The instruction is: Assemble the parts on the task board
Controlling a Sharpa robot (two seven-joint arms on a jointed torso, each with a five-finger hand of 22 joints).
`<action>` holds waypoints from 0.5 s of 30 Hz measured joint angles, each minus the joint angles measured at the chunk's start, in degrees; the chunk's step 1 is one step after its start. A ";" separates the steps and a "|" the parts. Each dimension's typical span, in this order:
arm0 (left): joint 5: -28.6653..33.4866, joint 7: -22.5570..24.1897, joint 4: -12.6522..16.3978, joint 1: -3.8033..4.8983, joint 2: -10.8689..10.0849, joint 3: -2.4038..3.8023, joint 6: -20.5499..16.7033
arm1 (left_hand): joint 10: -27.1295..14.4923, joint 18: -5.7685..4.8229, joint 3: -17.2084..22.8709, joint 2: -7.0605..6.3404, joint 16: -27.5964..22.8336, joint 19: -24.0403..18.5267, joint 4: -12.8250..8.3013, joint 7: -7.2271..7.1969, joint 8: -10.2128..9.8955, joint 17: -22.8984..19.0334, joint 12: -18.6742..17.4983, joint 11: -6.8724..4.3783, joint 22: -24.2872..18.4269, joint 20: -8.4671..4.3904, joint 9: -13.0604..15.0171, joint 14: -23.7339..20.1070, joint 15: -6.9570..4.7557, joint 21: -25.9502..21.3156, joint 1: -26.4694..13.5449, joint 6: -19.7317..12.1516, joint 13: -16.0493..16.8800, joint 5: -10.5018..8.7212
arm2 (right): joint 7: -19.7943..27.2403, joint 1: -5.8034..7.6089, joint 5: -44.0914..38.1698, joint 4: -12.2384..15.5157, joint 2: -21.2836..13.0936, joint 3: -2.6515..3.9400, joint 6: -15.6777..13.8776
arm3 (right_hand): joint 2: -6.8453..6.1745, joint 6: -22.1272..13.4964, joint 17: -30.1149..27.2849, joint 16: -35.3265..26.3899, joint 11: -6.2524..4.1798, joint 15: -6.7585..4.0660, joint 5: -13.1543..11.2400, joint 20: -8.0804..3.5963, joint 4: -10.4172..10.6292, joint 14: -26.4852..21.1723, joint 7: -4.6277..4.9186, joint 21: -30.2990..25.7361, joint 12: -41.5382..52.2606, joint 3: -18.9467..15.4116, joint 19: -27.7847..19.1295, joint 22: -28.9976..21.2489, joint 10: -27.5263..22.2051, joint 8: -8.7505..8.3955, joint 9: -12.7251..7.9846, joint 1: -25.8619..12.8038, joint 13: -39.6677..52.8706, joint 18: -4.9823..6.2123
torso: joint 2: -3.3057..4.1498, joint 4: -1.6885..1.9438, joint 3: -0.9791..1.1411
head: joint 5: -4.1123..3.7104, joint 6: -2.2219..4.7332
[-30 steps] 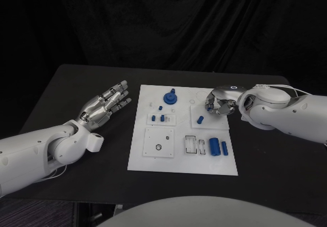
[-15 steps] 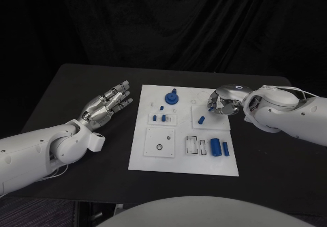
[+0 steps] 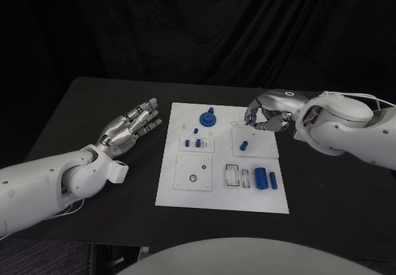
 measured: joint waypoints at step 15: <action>0.20 0.01 -0.29 -0.01 0.35 0.01 0.04 | 0.00 0.00 0.00 0.00 0.00 0.12 0.00 0.00 0.00 0.02 0.00 -0.01 0.20 0.12 -0.01 0.00 -0.01 0.00 0.00 0.00 0.00 0.00 | -0.04 -2.29 -0.28 4.86 6.43 -0.03 6.08 | 0.40 -0.42 1.48 1.09 -0.28 -0.13 -0.07 -0.12 -0.21 0.71 0.01 1.76 -0.10 0.09 0.65 0.00 0.77 0.23 0.51 0.40 -0.26 -0.38 | 0.08 0.01 0.03 | 1.94 0.00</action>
